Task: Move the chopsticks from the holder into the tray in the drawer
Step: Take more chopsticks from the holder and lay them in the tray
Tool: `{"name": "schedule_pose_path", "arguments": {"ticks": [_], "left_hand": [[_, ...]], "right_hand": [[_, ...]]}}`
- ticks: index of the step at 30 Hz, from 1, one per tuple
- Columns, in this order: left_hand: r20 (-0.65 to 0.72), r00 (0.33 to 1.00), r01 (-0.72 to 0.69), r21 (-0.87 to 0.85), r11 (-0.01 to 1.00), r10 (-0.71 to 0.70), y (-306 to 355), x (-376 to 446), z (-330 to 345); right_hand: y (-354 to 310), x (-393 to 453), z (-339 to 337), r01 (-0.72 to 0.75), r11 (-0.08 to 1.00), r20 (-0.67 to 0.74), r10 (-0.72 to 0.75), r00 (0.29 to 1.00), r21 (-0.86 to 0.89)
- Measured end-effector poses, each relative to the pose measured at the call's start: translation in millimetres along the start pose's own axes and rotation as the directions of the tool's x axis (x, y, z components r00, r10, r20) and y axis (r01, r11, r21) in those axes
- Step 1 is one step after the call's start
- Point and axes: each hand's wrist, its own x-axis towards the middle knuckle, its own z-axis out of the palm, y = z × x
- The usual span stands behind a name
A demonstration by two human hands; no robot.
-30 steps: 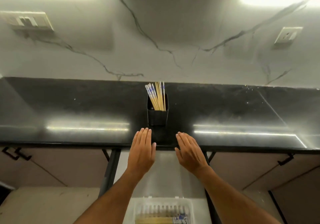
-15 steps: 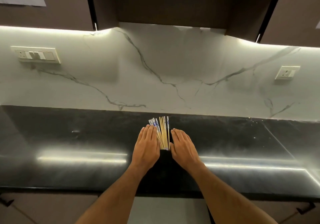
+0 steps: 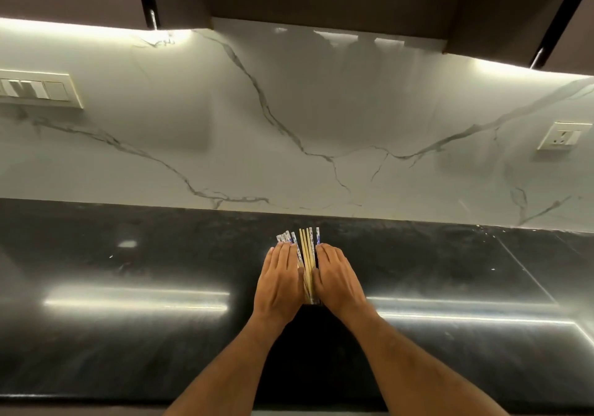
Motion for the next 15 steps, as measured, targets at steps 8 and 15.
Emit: {"name": "schedule_pose_path", "arguments": {"ticks": [8,15], "left_hand": [[0.109,0.99,0.087,0.054,0.995,-0.092,-22,10,15],[0.108,0.977,0.196,-0.126,0.972,-0.183,-28,18,19]], "right_hand": [[-17,23,34,0.128,0.992,0.07,-0.128,0.989,0.006],[-22,33,46,0.053,0.994,0.032,-0.056,0.998,0.096]]}}
